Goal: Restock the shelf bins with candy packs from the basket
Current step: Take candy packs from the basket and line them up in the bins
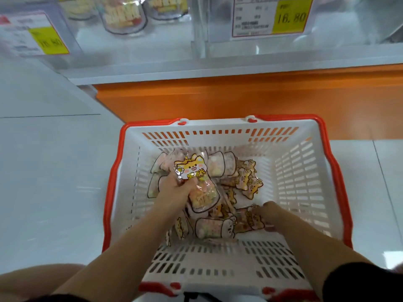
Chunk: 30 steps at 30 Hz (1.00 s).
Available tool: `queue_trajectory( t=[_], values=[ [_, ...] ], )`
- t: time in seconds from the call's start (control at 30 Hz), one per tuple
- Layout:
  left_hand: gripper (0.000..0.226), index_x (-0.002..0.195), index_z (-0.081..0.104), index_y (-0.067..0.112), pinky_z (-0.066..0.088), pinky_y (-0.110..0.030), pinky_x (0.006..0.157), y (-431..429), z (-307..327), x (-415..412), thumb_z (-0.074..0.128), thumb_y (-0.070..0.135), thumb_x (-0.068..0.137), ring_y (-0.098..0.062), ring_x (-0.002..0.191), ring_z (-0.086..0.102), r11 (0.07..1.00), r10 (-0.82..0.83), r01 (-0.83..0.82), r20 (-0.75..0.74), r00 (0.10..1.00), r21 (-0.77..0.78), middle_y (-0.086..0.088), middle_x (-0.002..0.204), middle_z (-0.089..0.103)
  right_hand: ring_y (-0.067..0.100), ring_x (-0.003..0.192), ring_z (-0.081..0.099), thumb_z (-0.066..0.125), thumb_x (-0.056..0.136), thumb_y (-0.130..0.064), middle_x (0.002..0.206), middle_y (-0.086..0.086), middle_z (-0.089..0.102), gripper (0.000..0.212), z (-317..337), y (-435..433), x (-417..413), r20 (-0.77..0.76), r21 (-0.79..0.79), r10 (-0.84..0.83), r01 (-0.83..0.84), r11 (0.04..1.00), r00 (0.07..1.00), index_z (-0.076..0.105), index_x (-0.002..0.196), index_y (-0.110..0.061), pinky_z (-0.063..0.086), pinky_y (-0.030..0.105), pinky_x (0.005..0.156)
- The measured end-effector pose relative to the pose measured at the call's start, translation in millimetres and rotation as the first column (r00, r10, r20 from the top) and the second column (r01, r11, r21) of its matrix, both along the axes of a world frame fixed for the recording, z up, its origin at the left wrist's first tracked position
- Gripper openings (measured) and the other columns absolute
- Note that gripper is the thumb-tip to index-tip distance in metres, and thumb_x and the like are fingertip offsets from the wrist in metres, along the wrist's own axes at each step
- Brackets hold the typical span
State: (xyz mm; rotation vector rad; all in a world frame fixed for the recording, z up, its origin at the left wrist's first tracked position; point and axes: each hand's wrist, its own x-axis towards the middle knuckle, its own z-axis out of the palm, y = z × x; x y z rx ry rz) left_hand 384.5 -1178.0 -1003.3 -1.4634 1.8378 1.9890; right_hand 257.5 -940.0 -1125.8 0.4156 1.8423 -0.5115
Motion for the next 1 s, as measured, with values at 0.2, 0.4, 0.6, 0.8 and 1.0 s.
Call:
queue_trajectory(
  t=[0.2, 0.4, 0.6, 0.8, 1.0],
  values=[
    [0.019, 0.116, 0.065, 0.028, 0.054, -0.031, 0.078, -2, -5, -1, 0.063, 0.023, 0.098, -0.011, 0.093, 0.070, 0.998, -0.046, 0.048, 0.044, 0.998, -0.039, 0.011, 0.104, 0.075, 0.018, 0.056, 0.041, 0.072, 0.086, -0.020, 0.066, 0.007, 0.041, 0.037, -5, -6, 12, -0.018, 0.015, 0.357, -0.357, 0.934, 0.934, 0.043, 0.067, -0.007, 0.032, 0.022, 0.048],
    [0.016, 0.114, 0.063, 0.030, 0.056, -0.039, 0.085, -5, 13, -6, 0.062, 0.026, 0.099, -0.013, 0.088, 0.072, 0.997, -0.074, 0.074, -0.011, 0.997, -0.030, 0.008, 0.105, 0.075, 0.022, 0.072, 0.049, 0.057, 0.090, -0.018, 0.076, 0.010, 0.053, 0.020, 67, -19, -32, -0.365, 0.047, 0.634, -0.666, 0.744, 0.682, 0.053, 0.073, -0.007, 0.033, 0.026, 0.054],
    [0.016, 0.100, 0.066, 0.052, 0.049, -0.049, 0.102, -4, 52, -13, 0.068, 0.044, 0.086, -0.019, 0.105, 0.071, 0.985, -0.137, 0.123, -0.115, 0.984, -0.117, 0.005, 0.107, 0.075, 0.017, 0.098, 0.053, 0.060, 0.096, -0.025, 0.106, -0.007, 0.055, 0.024, 185, -44, -80, -0.620, -0.006, 0.633, -0.809, 0.588, 0.464, 0.064, 0.118, -0.016, 0.037, 0.025, 0.081],
    [0.054, 0.126, 0.061, 0.026, 0.045, -0.054, 0.108, 3, 103, -15, 0.066, 0.058, 0.083, -0.021, 0.114, 0.066, 0.967, -0.218, 0.182, -0.212, 0.953, -0.175, -0.001, 0.121, 0.071, 0.003, 0.071, 0.060, 0.067, 0.090, -0.046, 0.084, -0.008, 0.070, 0.020, 316, -74, -61, -0.742, -0.243, 0.472, -0.847, 0.472, 0.476, 0.072, 0.091, -0.027, 0.047, 0.023, 0.063],
    [0.044, 0.120, 0.068, 0.034, 0.047, -0.054, 0.104, 5, 162, -14, 0.065, 0.062, 0.086, -0.029, 0.117, 0.066, 0.986, -0.165, 0.144, -0.376, 0.912, -0.083, -0.006, 0.122, 0.072, 0.002, 0.064, 0.051, 0.075, 0.083, -0.045, 0.081, -0.009, 0.059, 0.028, 358, -99, -41, -0.862, -0.263, 0.241, -0.801, 0.538, 0.445, 0.071, 0.095, -0.020, 0.039, 0.023, 0.059]
  ],
)
